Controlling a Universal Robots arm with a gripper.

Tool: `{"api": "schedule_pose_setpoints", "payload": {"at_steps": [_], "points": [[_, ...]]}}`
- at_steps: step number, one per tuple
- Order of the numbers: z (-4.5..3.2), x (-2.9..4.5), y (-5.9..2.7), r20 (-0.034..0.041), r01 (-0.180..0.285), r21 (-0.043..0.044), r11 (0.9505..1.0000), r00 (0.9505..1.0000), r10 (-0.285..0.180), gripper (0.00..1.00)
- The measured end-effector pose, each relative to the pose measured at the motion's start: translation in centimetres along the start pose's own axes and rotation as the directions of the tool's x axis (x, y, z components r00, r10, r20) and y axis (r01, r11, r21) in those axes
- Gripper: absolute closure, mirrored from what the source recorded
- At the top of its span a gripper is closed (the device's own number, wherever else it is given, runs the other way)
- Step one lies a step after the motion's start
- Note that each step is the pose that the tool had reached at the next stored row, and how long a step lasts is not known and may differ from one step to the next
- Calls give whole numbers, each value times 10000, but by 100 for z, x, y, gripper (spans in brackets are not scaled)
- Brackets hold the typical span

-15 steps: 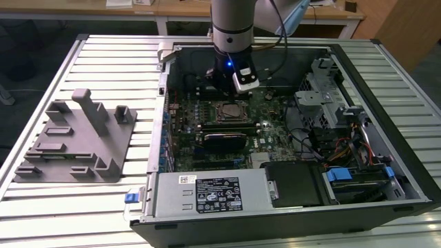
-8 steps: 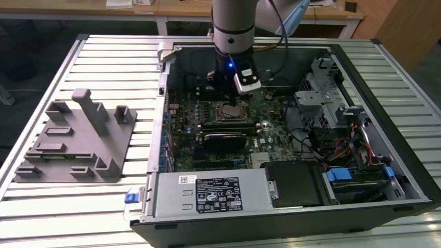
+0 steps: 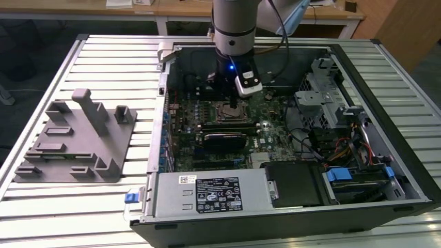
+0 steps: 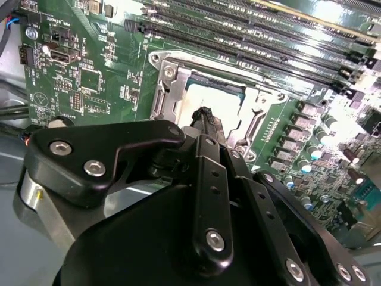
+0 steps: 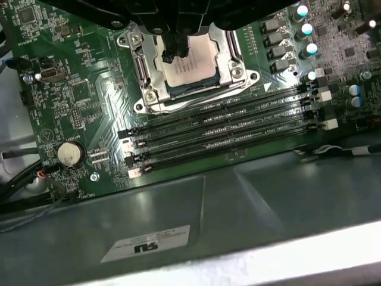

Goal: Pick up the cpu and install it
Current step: 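Install the first cpu locking lever, then install the second cpu locking lever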

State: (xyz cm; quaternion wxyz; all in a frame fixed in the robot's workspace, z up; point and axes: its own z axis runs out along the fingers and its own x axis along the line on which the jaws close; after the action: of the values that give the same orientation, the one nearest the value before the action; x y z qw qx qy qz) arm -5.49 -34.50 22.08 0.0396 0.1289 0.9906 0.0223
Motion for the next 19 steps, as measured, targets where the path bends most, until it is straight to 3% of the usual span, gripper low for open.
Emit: {"api": "schedule_pose_setpoints", "payload": {"at_steps": [11, 19], "points": [[-139, -11, 4, -5, 60, -5, 10000, 10000, -60, 89], [-147, -12, 5, -5, 60, -5, 10000, 10000, -60, 89]]}}
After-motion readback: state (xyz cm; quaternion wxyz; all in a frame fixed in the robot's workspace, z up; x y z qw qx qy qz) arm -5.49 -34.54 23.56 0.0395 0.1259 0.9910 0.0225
